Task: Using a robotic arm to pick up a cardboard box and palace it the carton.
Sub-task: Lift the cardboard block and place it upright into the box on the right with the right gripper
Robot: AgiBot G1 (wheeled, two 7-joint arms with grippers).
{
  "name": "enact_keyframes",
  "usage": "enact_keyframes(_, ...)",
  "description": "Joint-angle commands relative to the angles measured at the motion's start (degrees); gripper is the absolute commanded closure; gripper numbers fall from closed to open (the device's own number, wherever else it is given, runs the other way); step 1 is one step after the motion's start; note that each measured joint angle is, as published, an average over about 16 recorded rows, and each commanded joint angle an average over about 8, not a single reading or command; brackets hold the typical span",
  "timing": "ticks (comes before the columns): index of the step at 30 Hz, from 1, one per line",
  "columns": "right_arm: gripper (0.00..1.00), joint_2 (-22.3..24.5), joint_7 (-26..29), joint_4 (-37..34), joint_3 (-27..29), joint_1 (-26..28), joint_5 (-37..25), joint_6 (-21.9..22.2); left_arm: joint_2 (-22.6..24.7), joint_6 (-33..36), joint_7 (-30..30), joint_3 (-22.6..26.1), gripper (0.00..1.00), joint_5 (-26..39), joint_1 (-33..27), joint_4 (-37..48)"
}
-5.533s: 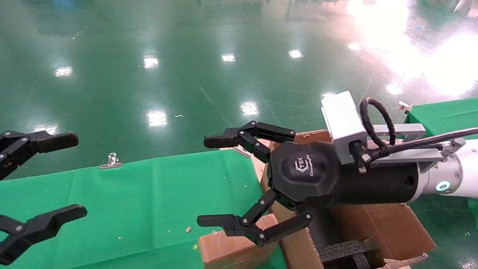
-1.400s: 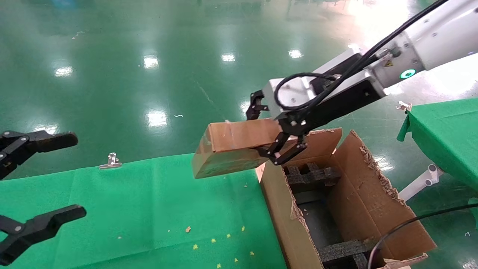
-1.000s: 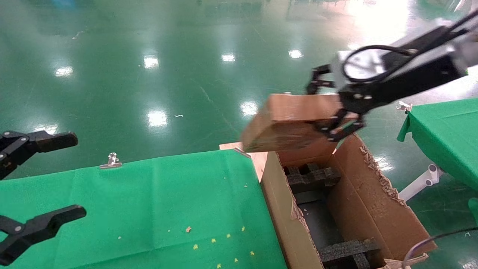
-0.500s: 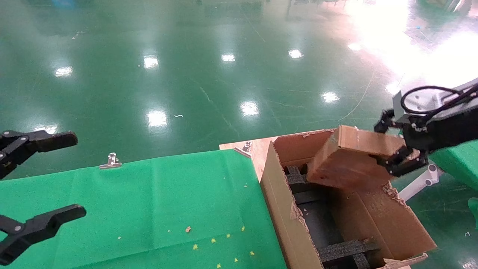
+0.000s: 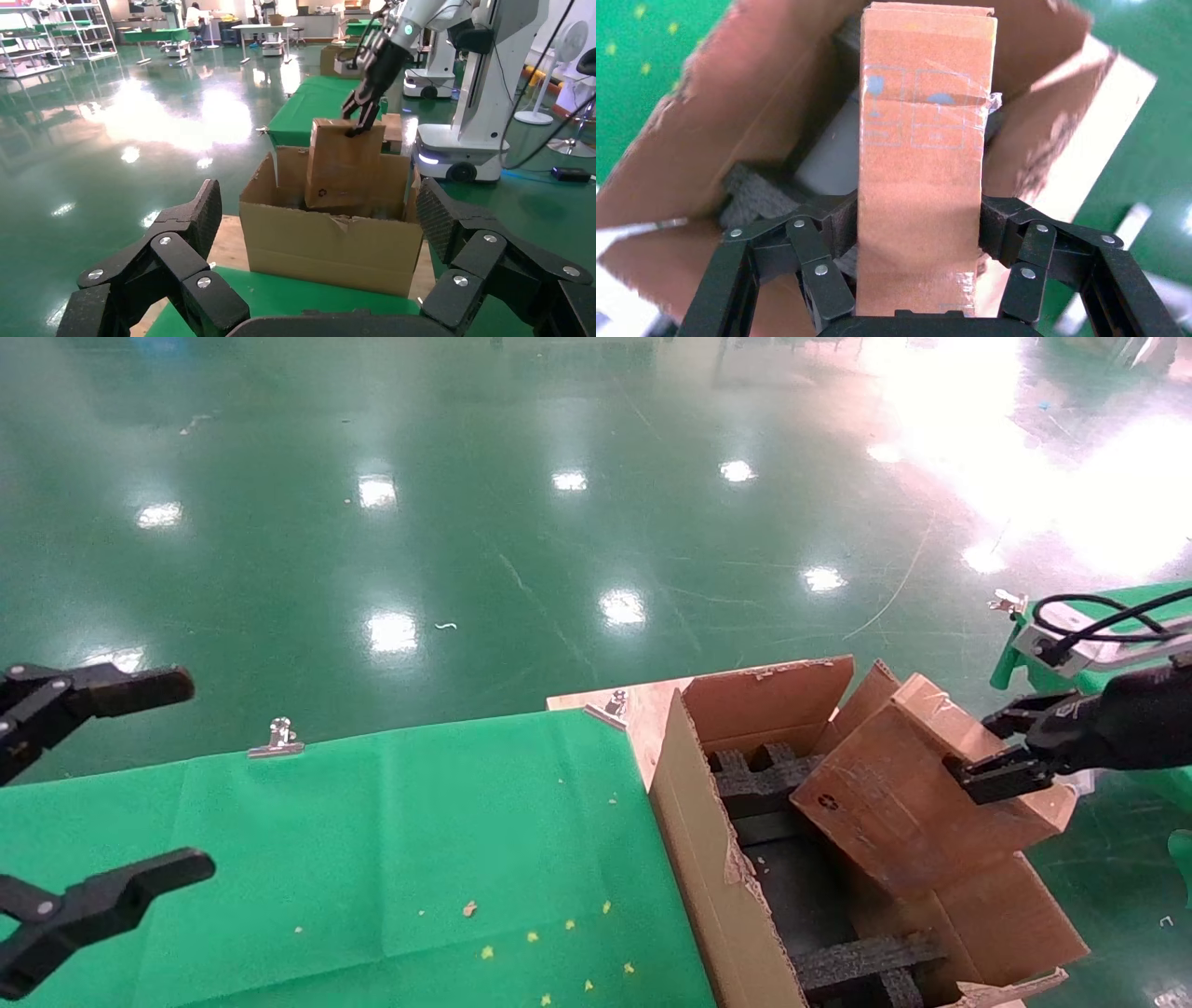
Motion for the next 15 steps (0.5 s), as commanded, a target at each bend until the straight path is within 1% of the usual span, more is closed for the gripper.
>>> enact_keyframes(1,1.00,0.52,2.01,-1.17,0.15,-2.04,1.41,1.31,0.00,0.00,0.00,0.00,0.00,0.00,0.00,0.00)
enact_keyframes(9,1.00,3.00,6.82,-1.85,1.17,-8.92,7.03,5.92,0.00,0.00,0.00,0.00,0.00,0.00,0.00,0.00)
enact_keyframes(15,1.00,4.13,8.16,-1.52,1.79,-12.46,10.09,8.54,0.00,-0.01,0.00,0.00,0.00,0.00,0.01,0.00)
